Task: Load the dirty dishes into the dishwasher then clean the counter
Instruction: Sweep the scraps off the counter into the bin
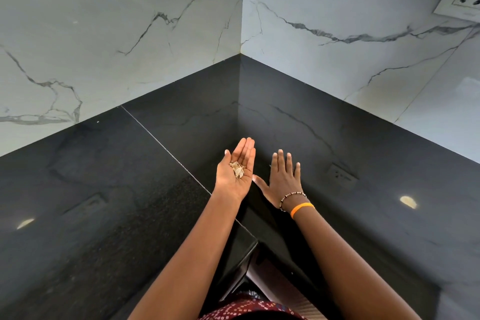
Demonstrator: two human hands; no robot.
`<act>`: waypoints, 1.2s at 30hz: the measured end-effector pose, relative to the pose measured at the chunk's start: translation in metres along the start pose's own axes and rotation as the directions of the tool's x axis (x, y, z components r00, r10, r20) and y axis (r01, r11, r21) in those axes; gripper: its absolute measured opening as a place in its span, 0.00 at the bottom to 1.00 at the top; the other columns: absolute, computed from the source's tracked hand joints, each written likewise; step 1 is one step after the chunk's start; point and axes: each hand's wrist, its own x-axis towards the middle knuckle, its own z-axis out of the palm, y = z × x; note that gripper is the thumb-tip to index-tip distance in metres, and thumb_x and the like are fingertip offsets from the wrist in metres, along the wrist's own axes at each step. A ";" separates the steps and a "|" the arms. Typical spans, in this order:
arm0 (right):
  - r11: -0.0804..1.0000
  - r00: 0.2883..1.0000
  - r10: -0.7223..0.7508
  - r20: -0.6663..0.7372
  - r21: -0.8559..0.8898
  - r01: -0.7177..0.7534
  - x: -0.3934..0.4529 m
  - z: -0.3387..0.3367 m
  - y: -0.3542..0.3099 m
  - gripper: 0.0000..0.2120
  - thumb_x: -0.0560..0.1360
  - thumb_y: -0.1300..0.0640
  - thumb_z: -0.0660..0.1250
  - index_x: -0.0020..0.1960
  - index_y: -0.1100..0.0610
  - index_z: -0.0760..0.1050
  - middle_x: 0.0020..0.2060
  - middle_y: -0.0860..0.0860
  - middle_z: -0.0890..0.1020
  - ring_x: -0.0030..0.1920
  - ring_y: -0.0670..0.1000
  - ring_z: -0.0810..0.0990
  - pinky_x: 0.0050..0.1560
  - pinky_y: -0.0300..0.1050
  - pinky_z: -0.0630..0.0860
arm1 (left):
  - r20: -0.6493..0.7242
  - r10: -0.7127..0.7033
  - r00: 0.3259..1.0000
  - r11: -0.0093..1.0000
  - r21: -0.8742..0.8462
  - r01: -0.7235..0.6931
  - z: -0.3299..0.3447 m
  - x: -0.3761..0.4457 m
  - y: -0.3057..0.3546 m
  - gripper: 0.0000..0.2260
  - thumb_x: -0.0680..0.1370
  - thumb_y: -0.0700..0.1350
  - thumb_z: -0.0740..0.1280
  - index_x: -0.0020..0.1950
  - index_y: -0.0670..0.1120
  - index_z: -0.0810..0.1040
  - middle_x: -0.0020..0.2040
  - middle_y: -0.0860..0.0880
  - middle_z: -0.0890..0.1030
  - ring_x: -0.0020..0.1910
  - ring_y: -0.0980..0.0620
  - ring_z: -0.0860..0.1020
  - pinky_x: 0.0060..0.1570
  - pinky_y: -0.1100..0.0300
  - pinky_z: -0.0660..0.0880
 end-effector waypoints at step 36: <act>0.994 0.958 0.017 -0.287 0.110 0.015 0.019 -0.051 0.002 0.09 0.77 0.51 0.61 0.47 0.51 0.79 0.48 0.47 0.81 0.54 0.52 0.73 0.51 0.49 0.58 | -0.066 -0.007 0.998 1.000 0.014 0.008 -0.002 0.000 -0.018 0.21 0.83 0.48 0.51 0.53 0.35 0.78 0.51 0.38 0.82 0.54 0.46 0.80 0.51 0.53 0.77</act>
